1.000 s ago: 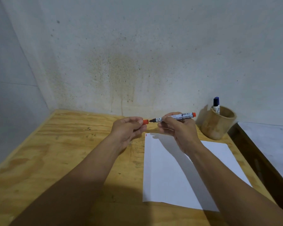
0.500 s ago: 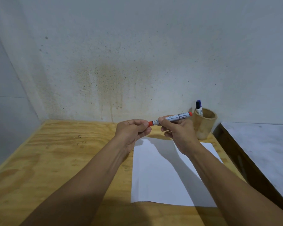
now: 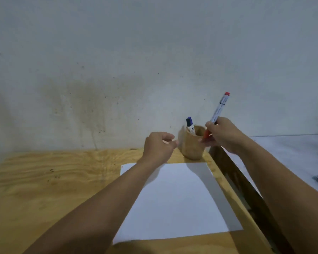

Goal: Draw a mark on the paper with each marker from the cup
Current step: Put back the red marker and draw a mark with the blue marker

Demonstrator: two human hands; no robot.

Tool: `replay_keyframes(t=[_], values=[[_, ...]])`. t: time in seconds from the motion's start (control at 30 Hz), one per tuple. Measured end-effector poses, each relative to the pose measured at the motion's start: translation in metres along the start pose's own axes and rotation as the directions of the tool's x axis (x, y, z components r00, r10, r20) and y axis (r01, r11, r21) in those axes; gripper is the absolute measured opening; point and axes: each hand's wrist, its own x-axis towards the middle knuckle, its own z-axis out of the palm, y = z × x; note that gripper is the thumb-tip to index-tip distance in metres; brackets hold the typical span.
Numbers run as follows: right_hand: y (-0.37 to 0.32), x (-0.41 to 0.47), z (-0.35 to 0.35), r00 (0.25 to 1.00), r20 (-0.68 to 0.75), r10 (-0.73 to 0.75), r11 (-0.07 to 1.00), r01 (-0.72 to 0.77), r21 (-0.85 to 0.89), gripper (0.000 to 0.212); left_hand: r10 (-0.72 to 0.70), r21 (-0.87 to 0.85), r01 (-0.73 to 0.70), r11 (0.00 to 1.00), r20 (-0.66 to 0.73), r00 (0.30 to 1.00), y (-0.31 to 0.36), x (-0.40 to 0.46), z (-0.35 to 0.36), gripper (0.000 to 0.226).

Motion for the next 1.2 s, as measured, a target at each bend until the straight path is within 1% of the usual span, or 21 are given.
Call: replay_keyframes(t=[0.07,0.1,0.13,0.17,0.23,0.3,0.37,0.43,0.47,0.53,0.6,0.67,0.73,0.9,1.03,1.13,1.2], values=[[-0.005,0.007,-0.023,0.999,-0.007,0.033,0.972,-0.034,-0.231,0.024,0.063,0.154,-0.069,0.986,0.045,0.997,0.003,0.005,0.011,0.029],[-0.006,0.012,-0.033,1.000,-0.015,0.023,0.943,-0.027,-0.333,0.027,0.075,0.189,-0.085,0.978,0.061,0.995,0.005,0.008,0.016,0.030],[-0.008,0.016,-0.042,1.000,-0.022,0.001,0.904,-0.010,-0.427,0.030,0.066,0.189,-0.079,0.979,0.077,0.995,0.008,0.011,0.022,0.030],[-0.008,0.020,-0.048,0.999,-0.022,-0.027,0.865,0.013,-0.502,0.033,0.037,0.151,-0.048,0.987,0.075,0.997,0.012,0.013,0.025,0.025],[-0.011,0.024,-0.059,0.998,-0.011,-0.069,0.805,0.049,-0.591,0.031,-0.065,0.039,0.063,0.997,0.060,0.996,0.018,0.020,0.033,0.004],[-0.016,0.025,-0.066,0.996,0.006,-0.090,0.748,0.071,-0.660,0.024,-0.116,-0.013,0.116,0.993,0.050,0.992,0.020,0.029,0.042,0.026],[-0.020,0.027,-0.068,0.992,0.019,-0.122,0.698,0.099,-0.709,0.017,-0.145,-0.055,0.148,0.987,0.066,0.987,0.022,0.036,0.052,0.026],[-0.023,0.029,-0.064,0.987,0.041,-0.154,0.676,0.136,-0.724,0.013,-0.159,-0.090,0.166,0.982,0.082,0.984,0.021,0.042,0.059,0.025],[-0.023,0.032,-0.062,0.985,0.051,-0.166,0.682,0.152,-0.716,0.012,-0.159,-0.098,0.168,0.981,0.089,0.983,0.020,0.043,0.062,0.023],[-0.022,0.038,-0.054,0.981,0.059,-0.187,0.728,0.178,-0.662,0.015,-0.148,-0.118,0.159,0.980,0.097,0.984,0.016,0.048,0.070,0.009],[-0.018,0.046,-0.046,0.977,0.070,-0.203,0.779,0.204,-0.593,0.016,-0.156,-0.122,0.167,0.978,0.093,0.983,0.012,0.051,0.075,0.019],[-0.013,0.054,-0.037,0.973,0.087,-0.215,0.799,0.226,-0.558,0.017,-0.181,-0.141,0.192,0.971,0.084,0.980,0.010,0.053,0.077,0.031],[-0.007,0.060,-0.029,0.970,0.089,-0.227,0.805,0.238,-0.543,0.021,-0.230,-0.184,0.240,0.953,0.073,0.970,0.010,0.055,0.078,0.036],[0.006,0.074,-0.015,0.961,0.103,-0.256,0.748,0.265,-0.609,0.022,-0.296,-0.230,0.305,0.924,0.075,0.952,0.007,0.059,0.079,0.038],[0.007,0.082,-0.006,0.959,0.112,-0.260,0.745,0.272,-0.609,0.023,-0.327,-0.278,0.338,0.899,0.086,0.941,0.003,0.061,0.079,0.043],[0.003,0.087,0.005,0.959,0.167,-0.229,0.722,0.282,-0.632,0.024,-0.350,-0.307,0.361,0.881,0.091,0.932,0.001,0.064,0.080,0.040],[0.002,0.091,0.011,0.964,0.171,-0.204,0.706,0.266,-0.656,0.025,-0.358,-0.321,0.368,0.873,0.093,0.929,0.001,0.065,0.081,0.040]])
